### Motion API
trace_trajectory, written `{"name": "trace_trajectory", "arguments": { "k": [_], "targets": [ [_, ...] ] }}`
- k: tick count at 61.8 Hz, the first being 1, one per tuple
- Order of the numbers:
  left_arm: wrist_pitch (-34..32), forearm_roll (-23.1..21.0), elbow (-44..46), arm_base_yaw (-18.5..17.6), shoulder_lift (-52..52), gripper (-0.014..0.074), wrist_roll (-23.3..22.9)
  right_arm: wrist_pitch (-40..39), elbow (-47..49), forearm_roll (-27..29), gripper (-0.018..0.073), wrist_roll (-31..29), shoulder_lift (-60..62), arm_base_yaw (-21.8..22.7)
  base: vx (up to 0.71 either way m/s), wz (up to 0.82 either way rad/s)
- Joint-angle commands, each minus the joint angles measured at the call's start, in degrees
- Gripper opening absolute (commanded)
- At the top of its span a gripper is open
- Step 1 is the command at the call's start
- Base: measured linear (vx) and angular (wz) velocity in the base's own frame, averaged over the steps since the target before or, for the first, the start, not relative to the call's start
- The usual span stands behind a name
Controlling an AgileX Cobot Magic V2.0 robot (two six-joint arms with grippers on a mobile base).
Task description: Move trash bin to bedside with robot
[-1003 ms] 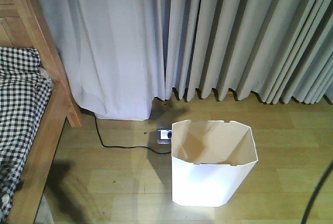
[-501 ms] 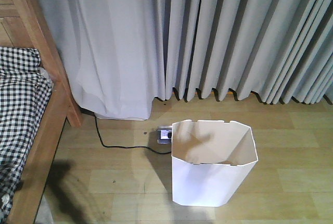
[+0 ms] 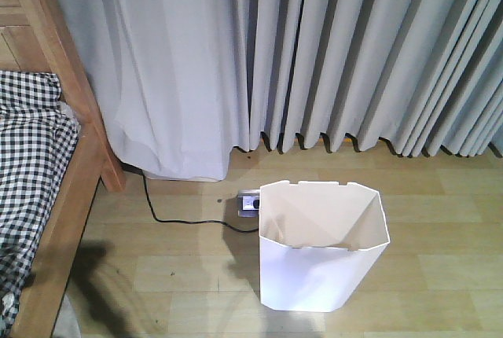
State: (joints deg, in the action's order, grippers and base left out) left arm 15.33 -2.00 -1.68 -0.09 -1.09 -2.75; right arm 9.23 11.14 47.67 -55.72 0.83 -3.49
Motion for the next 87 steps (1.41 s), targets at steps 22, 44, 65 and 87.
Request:
{"name": "trace_trajectory", "arguments": {
  "k": [22, 44, 65, 87],
  "targets": [
    [-4.2, -0.5, -1.6, -0.3, -0.5, -0.0006, -0.5, -3.8, 1.5, 0.5, -0.001, 0.1, 0.0, -0.1, 0.0, 0.0],
    [-4.2, -0.5, -1.6, -0.3, -0.5, -0.0006, -0.5, -4.5, 0.9, -4.4, -0.001, 5.5, 0.0, 0.0, 0.0, 0.0],
    [-4.2, -0.5, -1.6, -0.3, -0.5, -0.0006, -0.5, -9.8, -8.0, -55.1, -0.001, 62.7, 0.3, 0.0, 0.0, 0.0],
    [-4.2, -0.5, -1.6, -0.3, -0.5, -0.0006, -0.5, -10.1, -13.7, -54.9, -0.001, 64.6, 0.5, 2.9, 0.0, 0.0]
  ]
}}
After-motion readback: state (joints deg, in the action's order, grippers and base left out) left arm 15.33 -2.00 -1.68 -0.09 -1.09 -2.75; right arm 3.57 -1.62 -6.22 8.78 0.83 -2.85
